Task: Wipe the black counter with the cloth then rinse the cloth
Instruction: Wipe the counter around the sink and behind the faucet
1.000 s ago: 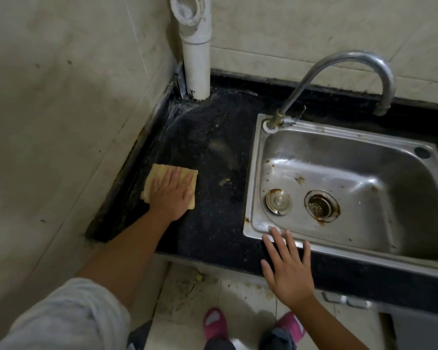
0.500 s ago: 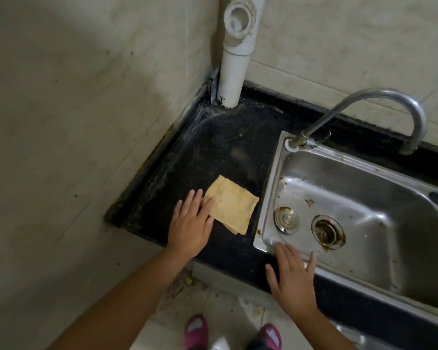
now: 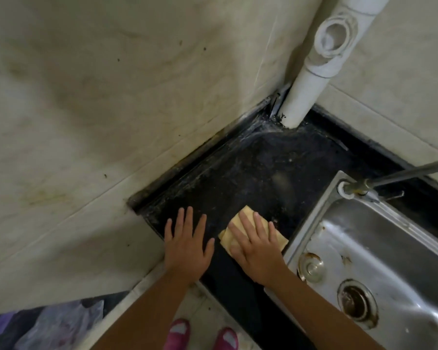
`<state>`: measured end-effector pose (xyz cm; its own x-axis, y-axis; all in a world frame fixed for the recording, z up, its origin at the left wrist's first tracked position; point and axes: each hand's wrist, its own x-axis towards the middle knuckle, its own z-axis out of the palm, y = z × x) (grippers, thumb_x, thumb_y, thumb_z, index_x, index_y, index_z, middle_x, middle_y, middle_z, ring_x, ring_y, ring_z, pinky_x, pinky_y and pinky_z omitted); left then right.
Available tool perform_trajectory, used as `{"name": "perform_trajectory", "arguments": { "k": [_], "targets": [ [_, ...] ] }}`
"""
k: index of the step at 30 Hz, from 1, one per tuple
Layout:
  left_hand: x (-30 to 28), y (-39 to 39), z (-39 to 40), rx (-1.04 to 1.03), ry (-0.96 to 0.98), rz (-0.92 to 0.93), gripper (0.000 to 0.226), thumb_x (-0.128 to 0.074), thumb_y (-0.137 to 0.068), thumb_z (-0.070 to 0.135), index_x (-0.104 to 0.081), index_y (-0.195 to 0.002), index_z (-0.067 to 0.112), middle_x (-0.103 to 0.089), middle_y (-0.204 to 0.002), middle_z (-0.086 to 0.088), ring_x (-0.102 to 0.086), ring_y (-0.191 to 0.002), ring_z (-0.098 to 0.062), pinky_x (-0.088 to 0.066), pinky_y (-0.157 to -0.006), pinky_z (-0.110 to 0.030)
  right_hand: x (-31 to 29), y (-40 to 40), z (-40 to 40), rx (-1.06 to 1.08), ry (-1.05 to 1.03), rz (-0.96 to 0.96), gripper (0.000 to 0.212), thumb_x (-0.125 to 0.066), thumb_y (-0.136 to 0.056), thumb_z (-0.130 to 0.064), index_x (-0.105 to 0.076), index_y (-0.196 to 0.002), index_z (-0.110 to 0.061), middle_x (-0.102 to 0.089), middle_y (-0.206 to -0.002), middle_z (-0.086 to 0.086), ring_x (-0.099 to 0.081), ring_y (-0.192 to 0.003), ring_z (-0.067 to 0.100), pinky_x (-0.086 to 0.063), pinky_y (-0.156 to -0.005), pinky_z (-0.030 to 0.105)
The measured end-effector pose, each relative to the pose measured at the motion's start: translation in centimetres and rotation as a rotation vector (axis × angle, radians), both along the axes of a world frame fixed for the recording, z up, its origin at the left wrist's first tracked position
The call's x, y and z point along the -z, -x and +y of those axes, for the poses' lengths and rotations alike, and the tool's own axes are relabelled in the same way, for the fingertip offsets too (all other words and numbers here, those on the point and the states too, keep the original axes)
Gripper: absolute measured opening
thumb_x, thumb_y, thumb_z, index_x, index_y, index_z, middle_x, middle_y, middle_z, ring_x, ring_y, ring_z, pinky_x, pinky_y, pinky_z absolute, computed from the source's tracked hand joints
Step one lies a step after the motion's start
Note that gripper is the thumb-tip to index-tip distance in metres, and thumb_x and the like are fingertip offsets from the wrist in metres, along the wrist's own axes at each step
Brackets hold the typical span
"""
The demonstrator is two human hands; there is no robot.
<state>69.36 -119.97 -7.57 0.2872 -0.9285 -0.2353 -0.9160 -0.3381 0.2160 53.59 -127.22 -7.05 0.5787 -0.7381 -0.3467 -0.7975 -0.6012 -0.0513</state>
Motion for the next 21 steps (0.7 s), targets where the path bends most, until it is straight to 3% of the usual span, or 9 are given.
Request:
{"name": "perform_trajectory", "arguments": {
  "k": [3,5,6,8,10,14,18,19,21],
  "targets": [
    [0.0,0.1,-0.2,-0.042,0.031,0.002,0.076,-0.003,-0.094,0.050,-0.064,-0.116,0.012,-0.058,-0.124,-0.019,-0.054,-0.116,-0.037,-0.021,-0.099,-0.044,-1.0,0.9,-2.3,-0.065,-0.015,0.029,0.062,0.005,-0.094,-0.050,-0.040,-0.131,-0.029,-0.051,-0.138,0.002,-0.045,-0.127,0.032,-0.043,-0.095,0.056],
    [0.5,0.2,0.0,-0.045,0.062,0.001,0.074,-0.004,-0.094,0.051,-0.061,-0.119,0.012,-0.055,-0.128,-0.019,-0.046,-0.123,-0.034,-0.018,-0.102,-0.042,-1.1,1.6,-5.7,-0.052,-0.022,0.007,0.077,0.015,-0.084,-0.061,-0.020,-0.145,-0.030,-0.017,-0.156,0.000,-0.016,-0.143,0.029,-0.018,-0.112,0.055],
    [0.8,0.1,0.0,-0.049,0.089,-0.014,0.073,-0.005,-0.094,0.051,-0.060,-0.121,0.012,-0.054,-0.129,-0.019,-0.039,-0.126,-0.032,-0.015,-0.104,-0.041,-1.0,2.0,-7.7,0.026,-0.036,-0.039,0.075,0.014,-0.081,-0.062,-0.008,-0.146,-0.033,0.000,-0.157,-0.003,0.002,-0.145,0.026,-0.003,-0.115,0.050],
    [1.2,0.1,0.0,-0.051,0.144,-0.041,0.071,-0.006,-0.094,0.051,-0.058,-0.123,0.012,-0.052,-0.132,-0.019,-0.030,-0.127,-0.029,-0.010,-0.106,-0.039,-0.8,2.6,-11.8,0.180,-0.016,-0.043,0.061,-0.001,-0.089,-0.054,-0.002,-0.146,-0.034,0.010,-0.157,-0.004,0.012,-0.144,0.024,0.006,-0.115,0.047],
    [1.4,0.2,0.0,-0.041,0.160,-0.052,0.071,-0.006,-0.094,0.052,-0.057,-0.123,0.012,-0.051,-0.132,-0.020,-0.028,-0.127,-0.029,-0.008,-0.107,-0.038,-0.9,2.4,-14.7,0.324,0.007,-0.081,0.051,-0.015,-0.098,-0.044,-0.006,-0.147,-0.033,0.007,-0.157,-0.002,0.011,-0.144,0.025,0.006,-0.116,0.049],
    [1.5,0.1,-0.2,-0.046,0.154,-0.082,0.069,-0.007,-0.094,0.052,-0.054,-0.126,0.012,-0.049,-0.134,-0.019,-0.028,-0.128,-0.028,-0.005,-0.107,-0.036,-0.3,-1.4,-16.3,0.430,0.002,-0.098,0.052,-0.017,-0.098,-0.041,-0.004,-0.147,-0.030,0.009,-0.157,0.001,0.013,-0.143,0.029,0.008,-0.113,0.053],
    [1.6,0.2,-0.2,-0.053,0.154,-0.102,0.069,-0.006,-0.094,0.053,-0.053,-0.127,0.014,-0.049,-0.134,-0.018,-0.028,-0.128,-0.026,-0.008,-0.106,-0.036,0.1,-4.5,-11.4,0.088,-0.024,-0.126,0.054,-0.012,-0.097,-0.045,-0.003,-0.147,-0.029,0.007,-0.157,0.005,0.010,-0.143,0.032,0.006,-0.113,0.053],
    [1.5,0.3,-0.1,-0.061,0.157,-0.103,0.069,-0.006,-0.094,0.053,-0.053,-0.127,0.014,-0.049,-0.134,-0.018,-0.028,-0.128,-0.026,-0.007,-0.106,-0.036,0.4,-3.9,-9.7,-0.046,-0.022,-0.122,0.056,-0.006,-0.095,-0.048,-0.009,-0.147,-0.029,-0.001,-0.157,0.006,0.002,-0.144,0.033,0.001,-0.113,0.054],
    [1.4,0.3,-0.2,-0.069,0.170,-0.102,0.066,-0.007,-0.094,0.053,-0.050,-0.127,0.016,-0.050,-0.134,-0.018,-0.028,-0.128,-0.026,-0.005,-0.106,-0.035,0.4,-1.2,-7.6,-0.253,0.009,-0.060,0.064,0.004,-0.093,-0.050,-0.033,-0.140,-0.028,-0.036,-0.148,0.008,-0.028,-0.137,0.035,-0.021,-0.108,0.057]
  ]
}}
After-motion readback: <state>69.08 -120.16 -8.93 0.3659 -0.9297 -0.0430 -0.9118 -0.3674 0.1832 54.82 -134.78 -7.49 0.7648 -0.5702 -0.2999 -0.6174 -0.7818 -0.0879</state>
